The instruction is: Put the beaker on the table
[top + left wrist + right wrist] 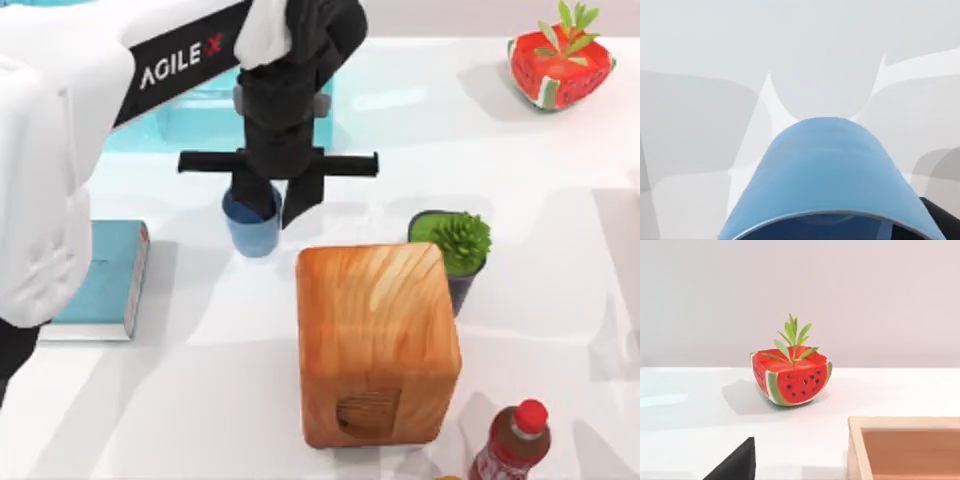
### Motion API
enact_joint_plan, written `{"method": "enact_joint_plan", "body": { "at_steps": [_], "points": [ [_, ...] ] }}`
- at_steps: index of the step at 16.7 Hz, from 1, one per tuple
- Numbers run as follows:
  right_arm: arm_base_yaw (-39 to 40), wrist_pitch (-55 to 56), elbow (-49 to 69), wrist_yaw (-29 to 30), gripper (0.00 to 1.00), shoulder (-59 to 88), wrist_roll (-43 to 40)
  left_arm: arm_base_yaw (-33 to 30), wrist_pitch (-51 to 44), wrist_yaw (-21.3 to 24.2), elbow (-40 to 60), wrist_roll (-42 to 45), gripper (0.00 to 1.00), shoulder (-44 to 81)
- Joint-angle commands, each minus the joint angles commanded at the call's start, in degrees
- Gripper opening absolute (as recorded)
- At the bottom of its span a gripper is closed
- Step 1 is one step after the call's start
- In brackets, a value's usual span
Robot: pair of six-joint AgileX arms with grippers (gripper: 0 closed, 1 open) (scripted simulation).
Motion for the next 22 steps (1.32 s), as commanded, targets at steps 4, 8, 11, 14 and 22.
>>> {"method": "enact_joint_plan", "body": {
  "at_steps": [4,8,11,14,22],
  "points": [
    [0.0,0.0,0.0,0.0,1.0,0.0,0.0,0.0,0.0,0.0,0.0,0.0,0.08,0.0],
    [0.0,0.0,0.0,0.0,1.0,0.0,0.0,0.0,0.0,0.0,0.0,0.0,0.38,0.0],
    [0.0,0.0,0.0,0.0,1.0,0.0,0.0,0.0,0.0,0.0,0.0,0.0,0.6,0.0],
    [0.0,0.0,0.0,0.0,1.0,0.0,0.0,0.0,0.0,0.0,0.0,0.0,0.83,0.0],
    [0.0,0.0,0.0,0.0,1.0,0.0,0.0,0.0,0.0,0.0,0.0,0.0,1.0,0.0]
  ]
}}
